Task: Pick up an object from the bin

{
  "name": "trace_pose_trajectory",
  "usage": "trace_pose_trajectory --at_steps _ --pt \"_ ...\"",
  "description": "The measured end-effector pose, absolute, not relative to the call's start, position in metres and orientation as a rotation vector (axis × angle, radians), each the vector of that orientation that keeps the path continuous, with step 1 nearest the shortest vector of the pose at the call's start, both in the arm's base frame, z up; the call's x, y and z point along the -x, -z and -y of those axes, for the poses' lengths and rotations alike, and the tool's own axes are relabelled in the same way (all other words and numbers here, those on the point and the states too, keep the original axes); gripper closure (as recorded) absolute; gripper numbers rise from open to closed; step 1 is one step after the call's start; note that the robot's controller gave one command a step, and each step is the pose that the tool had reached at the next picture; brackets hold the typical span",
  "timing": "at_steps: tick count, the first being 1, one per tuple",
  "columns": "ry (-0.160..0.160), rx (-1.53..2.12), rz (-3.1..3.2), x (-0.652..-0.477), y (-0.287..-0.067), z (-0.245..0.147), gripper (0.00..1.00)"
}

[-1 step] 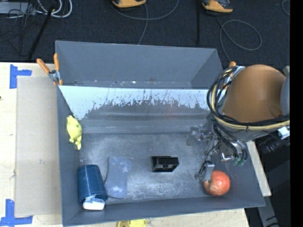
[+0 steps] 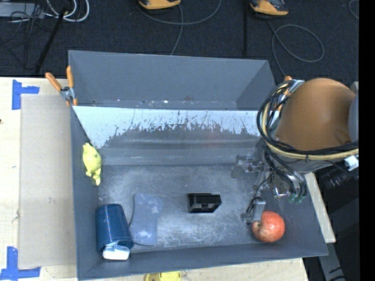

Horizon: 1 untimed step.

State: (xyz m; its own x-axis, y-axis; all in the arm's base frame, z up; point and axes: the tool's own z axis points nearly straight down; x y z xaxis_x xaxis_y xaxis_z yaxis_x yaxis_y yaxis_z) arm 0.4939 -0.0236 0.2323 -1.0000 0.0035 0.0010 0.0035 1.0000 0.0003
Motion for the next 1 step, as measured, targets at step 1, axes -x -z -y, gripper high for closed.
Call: trace_pose_trajectory --at_steps 1 --pt "-0.001 -0.103 3.146 -0.5196 -0.1913 0.0025 0.0"
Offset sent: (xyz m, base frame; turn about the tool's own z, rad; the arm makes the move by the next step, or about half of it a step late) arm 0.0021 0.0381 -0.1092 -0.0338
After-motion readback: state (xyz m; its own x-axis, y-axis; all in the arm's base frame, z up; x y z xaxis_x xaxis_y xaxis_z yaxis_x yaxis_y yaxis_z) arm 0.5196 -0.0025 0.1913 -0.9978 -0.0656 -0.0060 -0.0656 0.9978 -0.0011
